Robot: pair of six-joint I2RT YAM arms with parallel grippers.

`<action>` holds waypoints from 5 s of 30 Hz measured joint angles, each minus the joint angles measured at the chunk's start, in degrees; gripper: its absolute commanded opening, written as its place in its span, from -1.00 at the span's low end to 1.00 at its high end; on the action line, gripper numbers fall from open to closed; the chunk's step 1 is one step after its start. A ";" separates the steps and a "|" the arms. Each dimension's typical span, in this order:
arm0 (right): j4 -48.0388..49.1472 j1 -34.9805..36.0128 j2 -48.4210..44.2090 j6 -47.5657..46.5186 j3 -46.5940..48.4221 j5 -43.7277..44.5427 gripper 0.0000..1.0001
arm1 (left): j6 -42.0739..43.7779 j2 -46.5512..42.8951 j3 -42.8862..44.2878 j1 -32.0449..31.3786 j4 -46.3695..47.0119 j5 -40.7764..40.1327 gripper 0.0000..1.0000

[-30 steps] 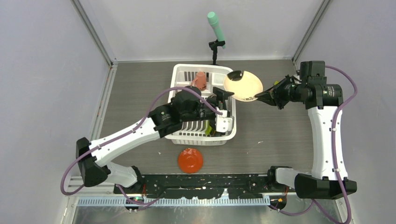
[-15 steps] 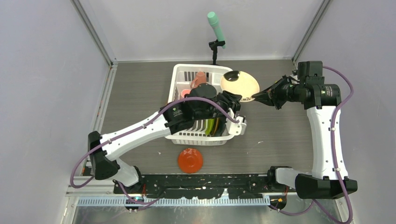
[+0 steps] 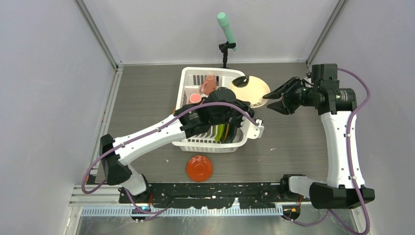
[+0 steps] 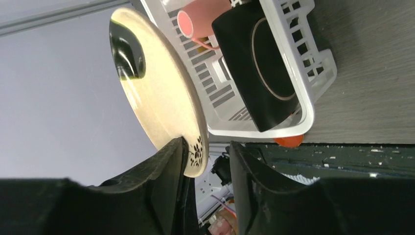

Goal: Load the mixed dishes into the dish rack

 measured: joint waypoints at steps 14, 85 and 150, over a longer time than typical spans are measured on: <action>0.66 0.00 -0.68 -0.33 2.36 10.84 0.99 | -24.61 -2.71 -3.45 -0.63 12.66 -21.18 -1.00; 2.78 0.00 -7.39 -4.44 -10.08 31.39 0.99 | -123.03 -5.51 -24.39 21.92 0.46 -1.38 0.15; 29.44 15.69 11.61 -14.53 -27.39 8.63 -0.99 | -93.57 -19.50 -32.92 39.93 -15.67 -3.41 -1.00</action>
